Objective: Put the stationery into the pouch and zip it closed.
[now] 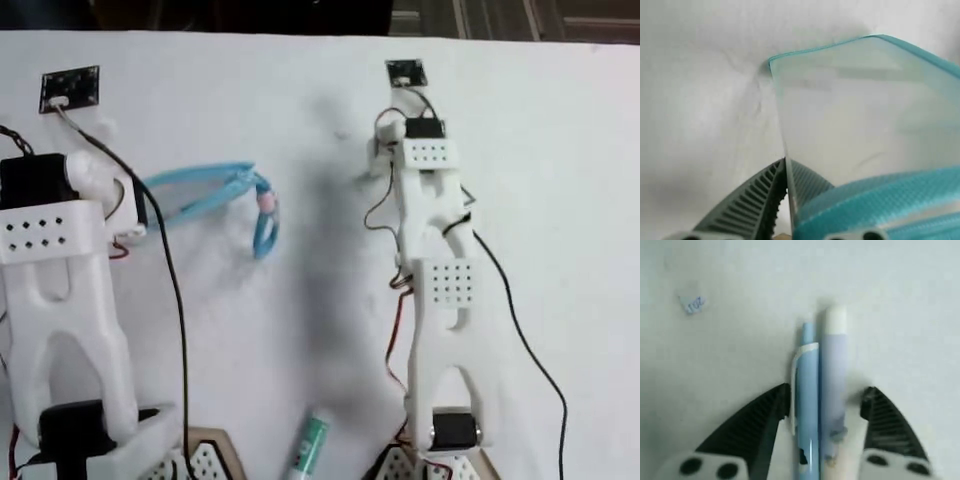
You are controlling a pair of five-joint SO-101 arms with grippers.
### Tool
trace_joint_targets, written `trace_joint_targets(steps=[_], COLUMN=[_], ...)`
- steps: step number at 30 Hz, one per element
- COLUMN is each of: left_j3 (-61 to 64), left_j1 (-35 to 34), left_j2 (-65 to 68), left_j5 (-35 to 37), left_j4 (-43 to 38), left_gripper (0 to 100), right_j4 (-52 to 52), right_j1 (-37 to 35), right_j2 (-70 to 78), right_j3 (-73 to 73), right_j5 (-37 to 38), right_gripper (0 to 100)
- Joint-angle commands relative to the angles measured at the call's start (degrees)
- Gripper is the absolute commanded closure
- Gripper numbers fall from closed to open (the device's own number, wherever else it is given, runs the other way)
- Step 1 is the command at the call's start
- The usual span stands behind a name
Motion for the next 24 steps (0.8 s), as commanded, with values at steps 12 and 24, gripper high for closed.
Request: trace_joint_targets(steps=[12,24], left_j3=[0.09,0.09], left_j1=[0.13,0.13], left_j2=[1.89,1.89], left_j5=[-0.44,-0.44], left_j4=[-0.09,-0.09], left_gripper=[98,98], right_j4=[24.13,23.69], right_j1=[-0.75,-3.12], right_j2=[-1.1,-4.62], right_j3=[-27.69,-22.07], right_j5=[3.08,17.49], right_gripper=[98.2,96.5])
